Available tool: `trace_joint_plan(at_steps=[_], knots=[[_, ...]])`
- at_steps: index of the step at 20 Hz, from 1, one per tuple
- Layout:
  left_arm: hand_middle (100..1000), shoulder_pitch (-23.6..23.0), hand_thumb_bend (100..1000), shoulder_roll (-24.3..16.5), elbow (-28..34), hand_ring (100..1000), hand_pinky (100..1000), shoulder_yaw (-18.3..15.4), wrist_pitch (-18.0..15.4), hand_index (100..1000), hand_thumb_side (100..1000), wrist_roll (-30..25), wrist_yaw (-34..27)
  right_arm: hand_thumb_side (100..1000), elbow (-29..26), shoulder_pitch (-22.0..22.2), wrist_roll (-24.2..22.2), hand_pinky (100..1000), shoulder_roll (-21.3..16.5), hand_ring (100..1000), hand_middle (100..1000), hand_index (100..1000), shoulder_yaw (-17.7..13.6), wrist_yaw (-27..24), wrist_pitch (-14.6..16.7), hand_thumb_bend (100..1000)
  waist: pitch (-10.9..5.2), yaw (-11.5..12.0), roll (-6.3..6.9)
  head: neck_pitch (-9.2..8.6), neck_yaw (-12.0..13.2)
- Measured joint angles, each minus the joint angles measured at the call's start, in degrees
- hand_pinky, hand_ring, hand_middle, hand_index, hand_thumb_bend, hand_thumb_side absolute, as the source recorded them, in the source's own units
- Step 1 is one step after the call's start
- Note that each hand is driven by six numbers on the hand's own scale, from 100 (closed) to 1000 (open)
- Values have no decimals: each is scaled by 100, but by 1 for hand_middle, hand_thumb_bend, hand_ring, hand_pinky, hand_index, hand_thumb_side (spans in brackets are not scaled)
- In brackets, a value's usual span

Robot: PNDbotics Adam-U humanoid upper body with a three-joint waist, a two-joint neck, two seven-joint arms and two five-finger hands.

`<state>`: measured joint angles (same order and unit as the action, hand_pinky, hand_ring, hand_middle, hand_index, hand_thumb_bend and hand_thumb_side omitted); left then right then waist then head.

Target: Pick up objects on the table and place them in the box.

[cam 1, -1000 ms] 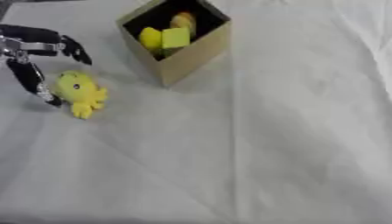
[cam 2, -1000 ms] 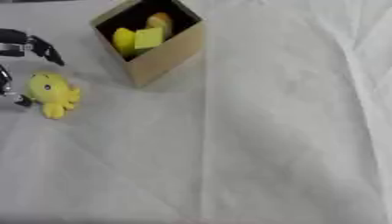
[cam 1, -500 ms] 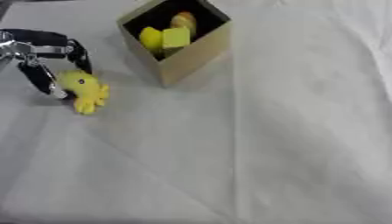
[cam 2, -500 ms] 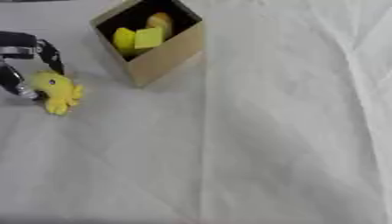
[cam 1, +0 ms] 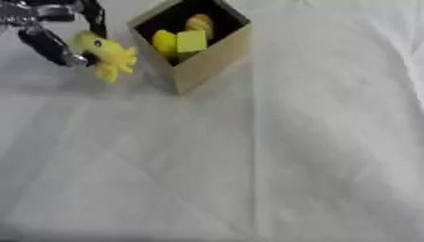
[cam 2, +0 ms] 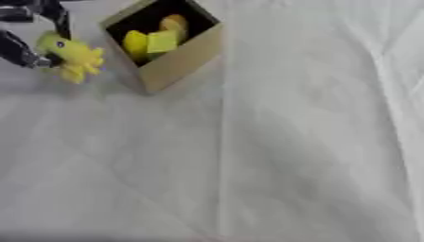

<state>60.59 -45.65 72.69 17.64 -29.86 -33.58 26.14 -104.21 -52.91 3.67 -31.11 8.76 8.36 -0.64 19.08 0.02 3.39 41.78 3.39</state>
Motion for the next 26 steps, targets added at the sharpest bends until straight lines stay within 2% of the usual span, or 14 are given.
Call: trace_joint_plan(at_steps=[3, 8, 14, 19, 20, 21, 22, 23, 24, 26], knots=[[516, 527, 263, 427, -77, 615, 722, -110, 0, 543, 100, 0, 97, 464, -1, -1, 0, 884, 3, 841, 628, 816, 2, 0, -2, 100, -7, -9, 2, 0, -4], [521, 1059, 273, 1198, -713, 617, 726, -379, -71, 551, 100, 71, 714, 460, -1, -50, -7, 883, 20, 841, 628, 815, 6, 0, 0, 100, -7, -101, -4, -8, 14], [527, 1209, 302, 1837, -1802, 622, 726, -733, -271, 559, 100, 443, 1934, 463, -8, -103, -15, 883, 98, 841, 628, 815, 8, -3, 5, 100, -4, -214, -17, -100, 108], [527, 1218, 302, 2003, -2280, 622, 726, -856, -440, 559, 100, 881, 2610, 463, -37, -104, -16, 883, 118, 841, 628, 815, 8, -6, 3, 100, -1, -216, -21, -105, 127], [583, 1220, 373, 2007, -2329, 658, 750, -877, -458, 643, 100, 939, 2674, 466, -38, -105, -17, 884, 119, 841, 628, 815, 8, -7, 3, 100, 1, -222, -21, -107, 130], [583, 1218, 373, 2030, -2395, 658, 750, -915, -453, 643, 100, 997, 2738, 466, -38, -105, -17, 884, 122, 841, 628, 815, 8, -9, 2, 100, 5, -244, -28, -116, 139], [764, 1215, 510, 2079, -2467, 790, 814, -947, -425, 848, 100, 1059, 2813, 465, -39, -107, -19, 883, 128, 840, 628, 815, 8, -11, 1, 100, 10, -268, -36, -133, 151], [764, 1210, 510, 2137, -2531, 790, 814, -964, -383, 848, 100, 1118, 2898, 465, -40, -108, -22, 883, 138, 840, 628, 815, 8, -13, -2, 100, 15, -277, -39, -150, 157], [861, 1209, 642, 2183, -2575, 870, 861, -979, -345, 963, 307, 1181, 2984, 464, -40, -109, -24, 883, 153, 840, 628, 815, 8, -15, -4, 100, 19, -277, -39, -153, 158], [899, 1206, 657, 2228, -2594, 891, 877, -1002, -273, 1000, 376, 1319, 3150, 463, -41, -110, -27, 883, 164, 840, 628, 815, 8, -16, -7, 100, 20, -275, -40, -153, 159]])
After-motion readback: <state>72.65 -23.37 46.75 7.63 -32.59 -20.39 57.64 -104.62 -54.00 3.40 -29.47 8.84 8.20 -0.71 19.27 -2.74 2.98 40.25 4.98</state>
